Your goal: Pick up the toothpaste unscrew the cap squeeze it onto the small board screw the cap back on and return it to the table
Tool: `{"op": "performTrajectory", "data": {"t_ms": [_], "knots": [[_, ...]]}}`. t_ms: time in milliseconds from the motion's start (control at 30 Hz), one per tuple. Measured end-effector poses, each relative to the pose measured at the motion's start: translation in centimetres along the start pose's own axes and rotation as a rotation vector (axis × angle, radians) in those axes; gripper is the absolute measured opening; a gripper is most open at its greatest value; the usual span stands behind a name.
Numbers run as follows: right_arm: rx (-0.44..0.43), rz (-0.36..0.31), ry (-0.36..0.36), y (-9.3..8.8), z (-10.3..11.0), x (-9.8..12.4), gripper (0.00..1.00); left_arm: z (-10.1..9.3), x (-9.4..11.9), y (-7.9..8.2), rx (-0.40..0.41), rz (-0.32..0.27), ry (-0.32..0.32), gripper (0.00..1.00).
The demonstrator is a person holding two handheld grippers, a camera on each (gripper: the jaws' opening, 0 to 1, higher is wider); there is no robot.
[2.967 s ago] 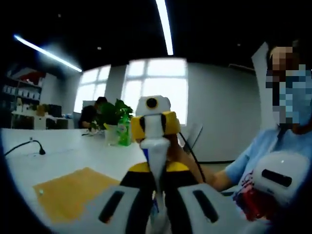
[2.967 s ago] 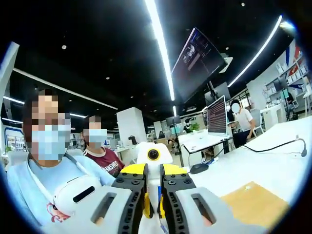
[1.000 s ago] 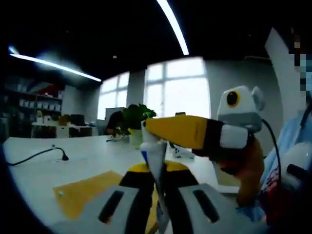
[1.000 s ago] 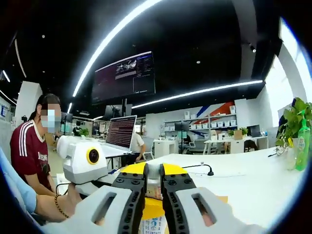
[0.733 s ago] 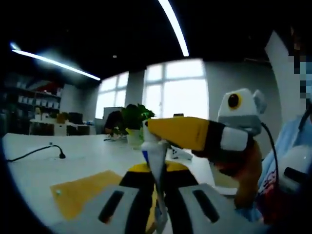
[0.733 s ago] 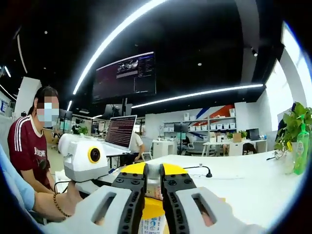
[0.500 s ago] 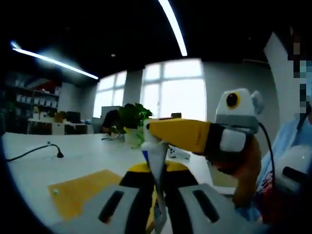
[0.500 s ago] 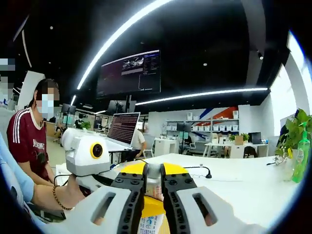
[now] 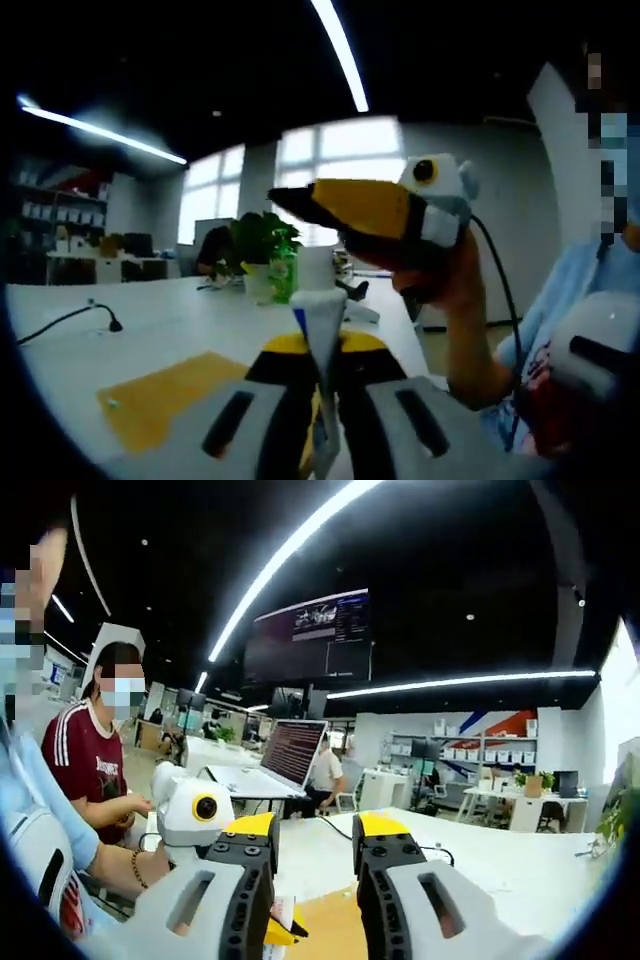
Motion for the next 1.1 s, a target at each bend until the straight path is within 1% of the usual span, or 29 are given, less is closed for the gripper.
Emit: {"op": "performTrajectory", "data": {"t_ms": [33,67,100,133,167,200,233,267,300,333,367,400,467,500,533,567,600,633,700,733,767,900,933,967,1000,1033,1100], "knots": [[-0.023,0.008,0.092,0.3,-0.1,0.1,0.22,0.0,0.0,0.0,0.003,-0.001,-0.002,0.05],[-0.036,0.011,0.143,0.5,-0.2,0.1,0.21,0.0,0.0,0.0,0.003,-0.006,-0.004,0.05],[-0.078,0.020,0.221,0.6,-0.3,0.0,0.21,0.0,0.0,0.1,0.001,-0.015,-0.005,0.05],[-0.074,0.040,0.323,0.6,-0.2,-0.1,0.21,0.0,0.1,0.3,0.001,-0.026,-0.010,0.05],[-0.110,0.061,0.409,0.4,-0.1,-0.1,0.23,0.0,0.1,0.3,0.006,-0.033,-0.017,0.05],[-0.165,0.089,0.471,0.1,-0.2,-0.2,0.26,0.0,0.1,0.4,0.012,-0.036,-0.020,0.05],[-0.190,0.109,0.516,-0.3,-0.4,-0.2,0.30,0.0,0.1,0.3,0.019,-0.035,-0.024,0.05],[-0.201,0.131,0.537,-0.9,-0.6,-0.2,0.33,0.0,0.0,0.2,0.028,-0.033,-0.027,0.05],[-0.182,0.161,0.563,-1.7,-0.8,0.0,0.32,-0.1,0.0,0.1,0.033,-0.032,-0.030,0.05],[-0.196,0.165,0.564,-2.2,-1.0,0.1,0.29,-0.1,-0.1,0.1,0.036,-0.031,-0.032,0.05],[-0.230,0.167,0.573,-2.8,-1.1,0.3,0.26,-0.2,-0.1,0.1,0.036,-0.028,-0.036,0.05],[-0.260,0.157,0.590,-3.0,-1.1,0.4,0.25,-0.3,-0.1,0.0,0.034,-0.025,-0.042,0.05],[-0.357,0.149,0.650,-3.6,-1.0,0.8,0.25,-0.5,-0.2,0.0,0.030,-0.023,-0.056,0.05],[-0.397,0.156,0.680,-4.0,-0.9,0.9,0.24,-0.6,-0.2,-0.1,0.031,-0.019,-0.063,0.05],[-0.413,0.165,0.712,-4.4,-0.6,1.0,0.23,-0.7,-0.3,-0.2,0.035,-0.014,-0.071,0.05],[-0.414,0.148,0.748,-4.5,-0.3,1.0,0.21,-0.8,-0.3,-0.3,0.041,-0.008,-0.082,0.05],[-0.446,0.155,0.772,-4.7,0.1,0.9,0.20,-0.9,-0.3,-0.4,0.046,-0.003,-0.088,0.05],[-0.483,0.184,0.783,-5.0,0.4,0.8,0.21,-0.9,-0.4,-0.4,0.049,0.000,-0.093,0.05],[-0.495,0.187,0.803,-5.4,0.9,0.6,0.22,-1.1,-0.4,-0.4,0.048,0.001,-0.107,0.05],[-0.505,0.212,0.818,-5.7,1.3,0.6,0.22,-1.2,-0.5,-0.4,0.046,0.001,-0.111,0.05],[-0.493,0.223,0.825,-6.0,1.5,0.5,0.21,-1.4,-0.5,-0.5,0.044,0.003,-0.117,0.05],[-0.476,0.269,0.821,-6.7,1.7,0.4,0.11,-2.0,-0.7,-0.6,0.029,0.017,-0.156,0.05],[-0.472,0.263,0.833,-6.5,1.6,0.5,0.11,-2.1,-0.7,-0.6,0.021,0.017,-0.158,0.05],[-0.435,0.251,0.839,-6.4,1.7,0.6,0.11,-2.2,-0.7,-0.5,0.025,0.016,-0.163,0.05],[-0.401,0.232,0.823,-6.3,1.6,0.6,0.10,-2.1,-0.6,-0.5,0.027,0.009,-0.163,0.05],[-0.386,0.228,0.809,-6.2,1.6,0.5,0.10,-2.0,-0.5,-0.4,0.030,0.006,-0.161,0.05],[-0.389,0.239,0.785,-6.2,1.7,0.4,0.10,-1.9,-0.4,-0.4,0.035,0.005,-0.160,0.05]]}}
Point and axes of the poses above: the point that each gripper's makers call its tool centre point, and the gripper's own axes: x roughly backward along the fingers, z roughly to its left, y roughly out of its top, the point moved 5 cm from there along x, roughly backward along the fingers, and after that the axes turned 12 degrees about -x, right-handed, at the moved point
